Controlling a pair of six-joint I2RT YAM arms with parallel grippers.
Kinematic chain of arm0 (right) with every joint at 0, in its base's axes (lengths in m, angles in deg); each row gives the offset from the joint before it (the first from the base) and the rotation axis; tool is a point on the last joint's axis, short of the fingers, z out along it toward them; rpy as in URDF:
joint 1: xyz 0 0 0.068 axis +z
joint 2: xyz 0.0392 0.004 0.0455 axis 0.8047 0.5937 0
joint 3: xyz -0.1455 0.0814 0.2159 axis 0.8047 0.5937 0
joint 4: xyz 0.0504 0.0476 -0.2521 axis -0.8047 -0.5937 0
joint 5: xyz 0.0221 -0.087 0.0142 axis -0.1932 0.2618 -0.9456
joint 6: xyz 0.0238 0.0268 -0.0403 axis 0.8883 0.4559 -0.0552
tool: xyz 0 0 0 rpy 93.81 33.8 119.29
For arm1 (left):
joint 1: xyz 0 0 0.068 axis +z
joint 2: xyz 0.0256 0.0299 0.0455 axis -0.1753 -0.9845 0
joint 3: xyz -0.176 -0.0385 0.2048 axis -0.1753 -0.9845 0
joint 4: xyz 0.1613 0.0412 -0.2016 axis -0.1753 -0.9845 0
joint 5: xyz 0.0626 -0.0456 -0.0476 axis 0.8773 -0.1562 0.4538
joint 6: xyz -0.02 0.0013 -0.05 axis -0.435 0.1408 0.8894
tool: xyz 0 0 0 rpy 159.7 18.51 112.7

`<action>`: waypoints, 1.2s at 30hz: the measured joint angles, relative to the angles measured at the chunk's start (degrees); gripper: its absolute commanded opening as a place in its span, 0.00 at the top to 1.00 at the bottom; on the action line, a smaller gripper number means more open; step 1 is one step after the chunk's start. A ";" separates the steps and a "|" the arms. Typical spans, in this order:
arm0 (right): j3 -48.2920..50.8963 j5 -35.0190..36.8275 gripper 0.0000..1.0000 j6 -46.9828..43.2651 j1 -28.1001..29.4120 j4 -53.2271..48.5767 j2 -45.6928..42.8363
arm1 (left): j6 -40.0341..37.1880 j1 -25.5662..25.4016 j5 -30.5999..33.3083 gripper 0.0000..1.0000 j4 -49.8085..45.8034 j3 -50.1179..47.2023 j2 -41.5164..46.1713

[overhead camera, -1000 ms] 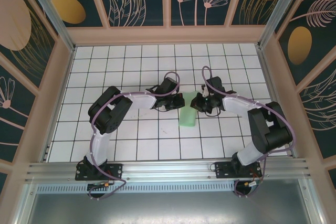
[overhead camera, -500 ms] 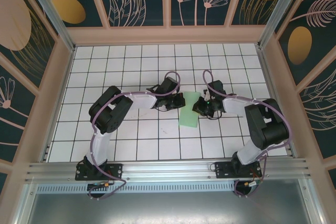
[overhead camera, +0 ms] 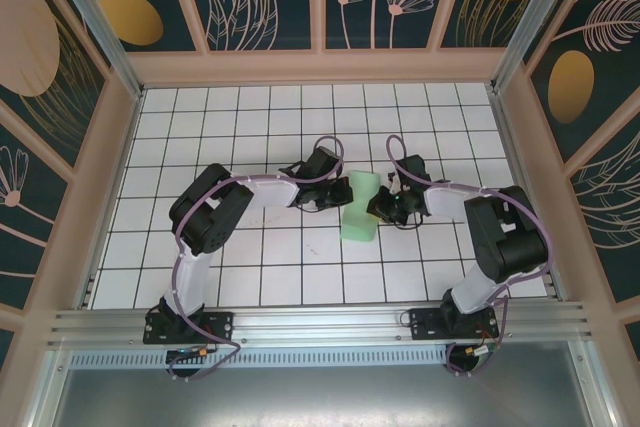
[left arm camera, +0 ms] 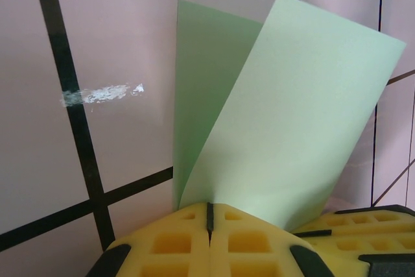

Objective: Fold a paper plane with a square sheet of paper (pick it up from the middle)
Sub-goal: Fold the square sheet of paper in half at the center of the table.

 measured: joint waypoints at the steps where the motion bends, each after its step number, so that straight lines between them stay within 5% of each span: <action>1: 0.00 -0.11 0.84 -0.02 -0.13 -0.04 -0.42 | 0.00 0.00 0.00 0.96 -0.02 0.04 0.00; 36: -1.38 -10.56 0.84 -2.51 -7.39 6.80 -0.92 | -0.20 -0.11 0.00 0.96 -0.02 0.11 -0.04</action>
